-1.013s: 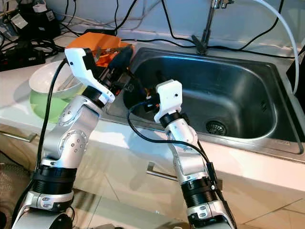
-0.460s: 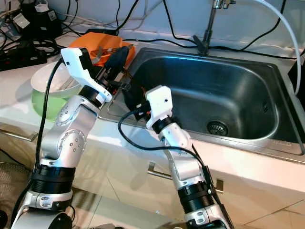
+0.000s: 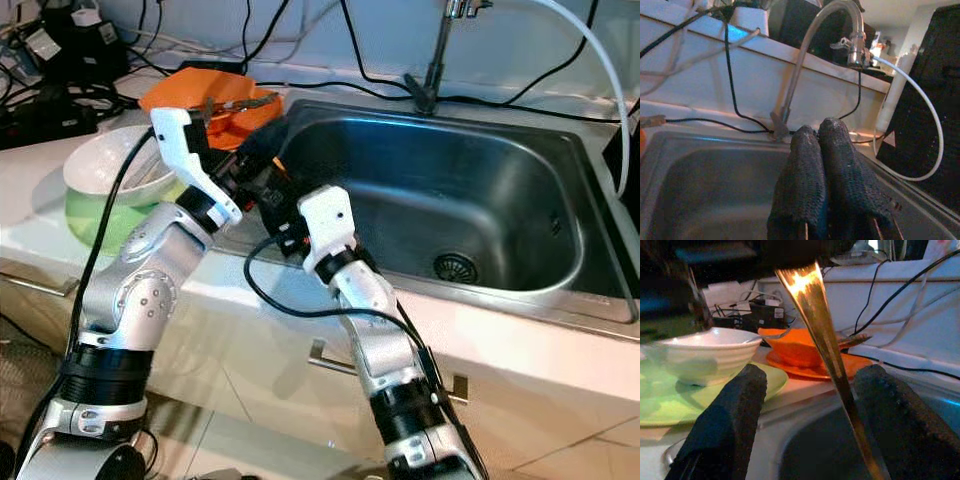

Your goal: Kitchen organization

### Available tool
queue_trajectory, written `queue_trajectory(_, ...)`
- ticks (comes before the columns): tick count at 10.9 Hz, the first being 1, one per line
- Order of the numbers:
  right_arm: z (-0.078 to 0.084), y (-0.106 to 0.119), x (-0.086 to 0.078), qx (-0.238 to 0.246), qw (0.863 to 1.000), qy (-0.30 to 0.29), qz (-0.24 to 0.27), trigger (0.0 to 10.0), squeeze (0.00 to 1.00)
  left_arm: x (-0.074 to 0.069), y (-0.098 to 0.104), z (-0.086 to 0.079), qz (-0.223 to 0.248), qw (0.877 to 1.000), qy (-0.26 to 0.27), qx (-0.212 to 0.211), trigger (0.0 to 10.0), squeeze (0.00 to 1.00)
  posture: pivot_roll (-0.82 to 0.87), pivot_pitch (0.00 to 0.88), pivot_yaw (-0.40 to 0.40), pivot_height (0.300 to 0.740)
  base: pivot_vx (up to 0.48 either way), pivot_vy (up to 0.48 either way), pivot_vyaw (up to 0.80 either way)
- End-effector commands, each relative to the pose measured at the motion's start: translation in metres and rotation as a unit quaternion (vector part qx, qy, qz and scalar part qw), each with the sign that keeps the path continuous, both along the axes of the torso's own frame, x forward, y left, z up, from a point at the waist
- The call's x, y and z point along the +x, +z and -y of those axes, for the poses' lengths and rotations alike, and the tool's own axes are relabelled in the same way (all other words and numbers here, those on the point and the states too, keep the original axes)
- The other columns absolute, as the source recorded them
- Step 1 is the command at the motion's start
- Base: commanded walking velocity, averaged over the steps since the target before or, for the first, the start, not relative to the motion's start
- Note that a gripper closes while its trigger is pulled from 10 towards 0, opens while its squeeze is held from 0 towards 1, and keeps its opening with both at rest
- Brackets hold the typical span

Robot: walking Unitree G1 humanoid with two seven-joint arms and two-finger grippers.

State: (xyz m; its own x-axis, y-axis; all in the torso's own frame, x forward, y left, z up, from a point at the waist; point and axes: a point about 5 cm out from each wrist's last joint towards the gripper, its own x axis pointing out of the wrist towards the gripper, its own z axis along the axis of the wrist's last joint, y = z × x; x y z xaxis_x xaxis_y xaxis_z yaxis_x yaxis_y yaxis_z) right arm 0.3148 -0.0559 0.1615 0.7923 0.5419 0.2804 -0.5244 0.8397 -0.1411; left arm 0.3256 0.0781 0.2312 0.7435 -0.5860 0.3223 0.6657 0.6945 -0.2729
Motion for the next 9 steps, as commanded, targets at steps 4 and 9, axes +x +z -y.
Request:
queue_trajectory(4,-0.0006,0.0032,0.0079,-0.008,1.000,-0.022,0.013,10.0,0.00,-0.0050,0.0035,0.0040,0.005,1.000,-0.027,0.004,10.0,0.00,0.01,0.035,0.073,0.740,0.000,0.000,0.00)
queue_trajectory(9,0.0045,-0.0041,0.0118,-0.028,0.999,-0.044,0.009,0.0,0.00,-0.0053,0.0063,0.0047,0.008,1.000,-0.028,-0.006,10.0,0.00,0.01,0.038,0.073,0.740,0.000,0.000,0.00)
